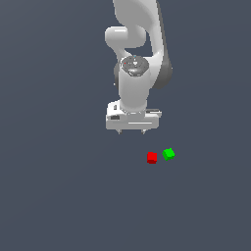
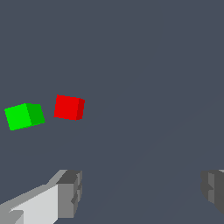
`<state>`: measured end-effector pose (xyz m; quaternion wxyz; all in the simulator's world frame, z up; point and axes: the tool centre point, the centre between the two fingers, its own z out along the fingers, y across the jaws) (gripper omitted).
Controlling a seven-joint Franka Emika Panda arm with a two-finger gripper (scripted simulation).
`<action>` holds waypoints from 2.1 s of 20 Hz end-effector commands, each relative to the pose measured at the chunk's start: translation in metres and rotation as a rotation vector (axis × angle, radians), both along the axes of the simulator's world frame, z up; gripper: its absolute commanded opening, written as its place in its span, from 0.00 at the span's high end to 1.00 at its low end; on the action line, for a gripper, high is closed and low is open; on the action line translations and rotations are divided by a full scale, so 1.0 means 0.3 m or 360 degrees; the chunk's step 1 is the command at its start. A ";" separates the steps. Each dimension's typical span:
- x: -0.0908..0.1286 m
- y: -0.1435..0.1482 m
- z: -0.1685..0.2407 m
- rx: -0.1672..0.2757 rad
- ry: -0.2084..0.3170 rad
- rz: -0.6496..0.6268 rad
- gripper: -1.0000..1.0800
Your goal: Stack the red cube on top of the green cube.
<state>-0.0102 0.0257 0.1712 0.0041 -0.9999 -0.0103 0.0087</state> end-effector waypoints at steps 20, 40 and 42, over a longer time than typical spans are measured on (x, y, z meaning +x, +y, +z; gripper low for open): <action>0.098 0.238 -0.230 -0.0009 -0.0018 -0.0165 0.04; 0.162 0.342 -0.366 -0.0015 -0.0026 -0.0241 0.04; 0.162 0.343 -0.395 -0.0015 -0.0026 -0.0241 0.04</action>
